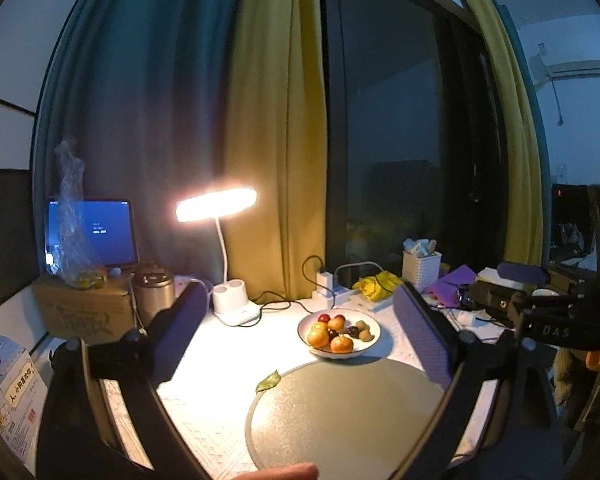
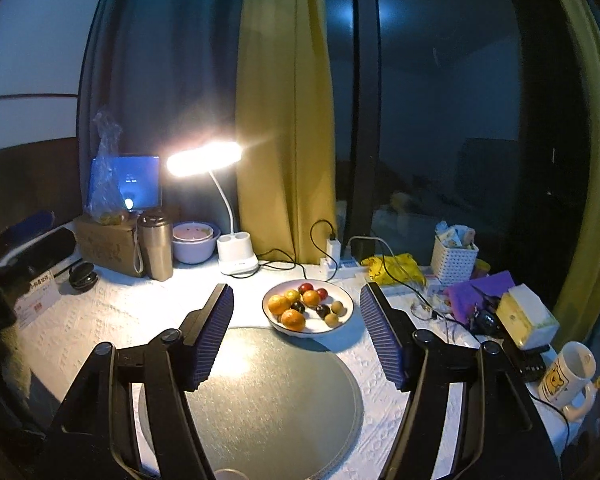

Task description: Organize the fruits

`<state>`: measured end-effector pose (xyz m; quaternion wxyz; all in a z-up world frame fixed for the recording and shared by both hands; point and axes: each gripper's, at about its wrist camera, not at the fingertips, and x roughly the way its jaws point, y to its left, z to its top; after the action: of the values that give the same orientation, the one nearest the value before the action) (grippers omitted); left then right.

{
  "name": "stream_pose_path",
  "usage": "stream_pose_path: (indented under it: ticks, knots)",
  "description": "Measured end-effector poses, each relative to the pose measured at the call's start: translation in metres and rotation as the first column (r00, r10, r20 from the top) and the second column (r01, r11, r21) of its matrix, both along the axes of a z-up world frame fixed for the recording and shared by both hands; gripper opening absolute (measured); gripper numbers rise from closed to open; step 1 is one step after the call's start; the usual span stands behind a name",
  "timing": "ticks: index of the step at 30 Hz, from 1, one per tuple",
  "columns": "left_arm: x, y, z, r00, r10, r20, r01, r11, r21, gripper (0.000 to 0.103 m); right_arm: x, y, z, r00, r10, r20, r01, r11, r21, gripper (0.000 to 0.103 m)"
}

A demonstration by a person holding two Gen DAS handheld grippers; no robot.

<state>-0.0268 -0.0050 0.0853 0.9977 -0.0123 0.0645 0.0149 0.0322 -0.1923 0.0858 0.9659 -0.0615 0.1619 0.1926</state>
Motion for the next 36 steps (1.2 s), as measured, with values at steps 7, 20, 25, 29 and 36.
stream_pose_path:
  ticks: [7,20,25,29,36]
  knots:
    - [0.0021,0.0039,-0.0012,1.0,0.002,-0.002,-0.002,1.0,-0.022,0.095,0.0012,-0.0006,-0.0033,1.0,-0.009,-0.008,0.009,1.0,0.006,0.069]
    - [0.0021,0.002,-0.0026,1.0,-0.002,-0.004,0.001,1.0,-0.028,0.095,0.001,0.0008,-0.0039,1.0,-0.002,-0.01,0.002,1.0,0.002,0.069]
    - [0.0031,0.0026,-0.0031,1.0,-0.002,-0.008,0.001,0.999,-0.033,0.095,0.0005,0.0016,-0.0043,1.0,-0.003,-0.012,0.003,1.0,0.003,0.069]
    - [0.0035,0.0015,-0.0036,1.0,-0.002,-0.008,0.002,0.999,-0.034,0.095,0.0008,0.0016,-0.0044,1.0,-0.004,-0.011,0.004,1.0,0.002,0.069]
    - [0.0036,0.0015,-0.0035,1.0,-0.003,-0.008,0.002,0.999,-0.034,0.095,0.0009,0.0013,-0.0049,1.0,-0.003,-0.012,0.003,1.0,0.002,0.069]
